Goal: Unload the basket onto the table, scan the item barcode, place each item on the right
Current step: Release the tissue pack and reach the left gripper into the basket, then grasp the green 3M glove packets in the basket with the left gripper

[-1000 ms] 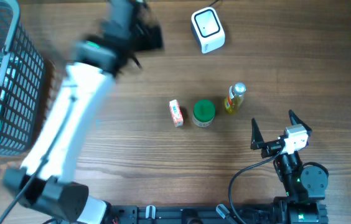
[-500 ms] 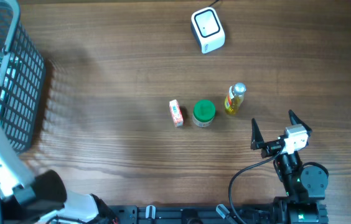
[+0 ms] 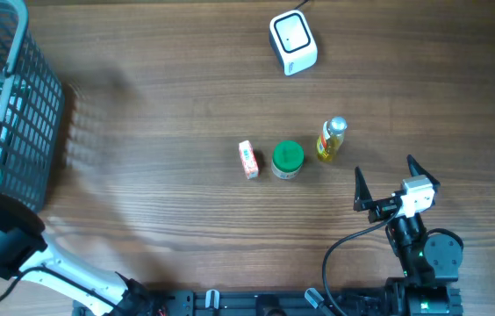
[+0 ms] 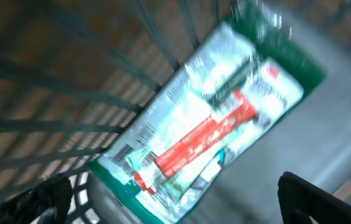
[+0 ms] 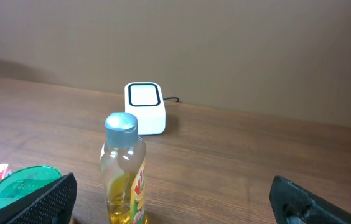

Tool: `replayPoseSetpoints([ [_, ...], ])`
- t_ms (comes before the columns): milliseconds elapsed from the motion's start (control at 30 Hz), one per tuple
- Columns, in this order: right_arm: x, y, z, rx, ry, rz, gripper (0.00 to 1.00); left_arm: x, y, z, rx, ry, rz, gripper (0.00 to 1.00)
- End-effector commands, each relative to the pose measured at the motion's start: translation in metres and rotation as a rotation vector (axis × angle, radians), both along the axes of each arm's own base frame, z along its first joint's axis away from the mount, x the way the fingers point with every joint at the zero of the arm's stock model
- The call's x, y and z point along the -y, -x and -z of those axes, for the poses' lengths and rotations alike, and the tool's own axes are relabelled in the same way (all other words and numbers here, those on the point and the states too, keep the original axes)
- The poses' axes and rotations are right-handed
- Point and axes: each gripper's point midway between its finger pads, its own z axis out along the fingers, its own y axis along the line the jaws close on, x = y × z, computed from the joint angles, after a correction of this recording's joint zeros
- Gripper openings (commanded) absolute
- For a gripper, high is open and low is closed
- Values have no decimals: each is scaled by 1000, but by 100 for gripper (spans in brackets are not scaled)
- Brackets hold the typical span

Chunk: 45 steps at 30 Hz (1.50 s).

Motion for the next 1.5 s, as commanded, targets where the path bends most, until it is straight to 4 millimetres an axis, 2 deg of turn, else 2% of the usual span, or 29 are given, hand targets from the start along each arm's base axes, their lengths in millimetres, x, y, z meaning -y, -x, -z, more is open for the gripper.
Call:
replayPoseSetpoints([
  [0, 3, 0, -2, 8, 1, 15, 100, 12, 3, 43, -78, 61, 240, 100],
  [133, 3, 0, -2, 8, 1, 15, 100, 22, 10, 77, -160, 69, 403, 100],
  [233, 3, 0, -2, 8, 1, 15, 100, 11, 15, 90, -209, 26, 394, 100],
  [300, 3, 0, -2, 8, 1, 15, 100, 11, 15, 103, -241, 28, 450, 100],
  [600, 3, 0, -2, 9, 1, 15, 100, -4, 0, 112, -242, -52, 546, 100],
  [767, 3, 0, -2, 9, 1, 14, 100, 11, -14, 122, -183, -20, 680, 100],
  [1033, 3, 0, -2, 8, 1, 15, 100, 11, -15, 137, -214, -26, 767, 100],
  [1200, 3, 0, -2, 8, 1, 15, 100, 7, -4, 168, -288, 17, 743, 100],
  [1233, 3, 0, -2, 8, 1, 15, 100, 6, 0, 177, -315, 29, 736, 99],
  [1333, 3, 0, -2, 8, 1, 15, 100, 7, 2, 185, -322, 45, 729, 93],
  [1400, 3, 0, -2, 9, 1, 14, 100, 3, 3, 188, -318, 45, 698, 85],
  [1467, 3, 0, -2, 9, 1, 15, 100, 1, 5, 190, -320, 49, 694, 69],
])
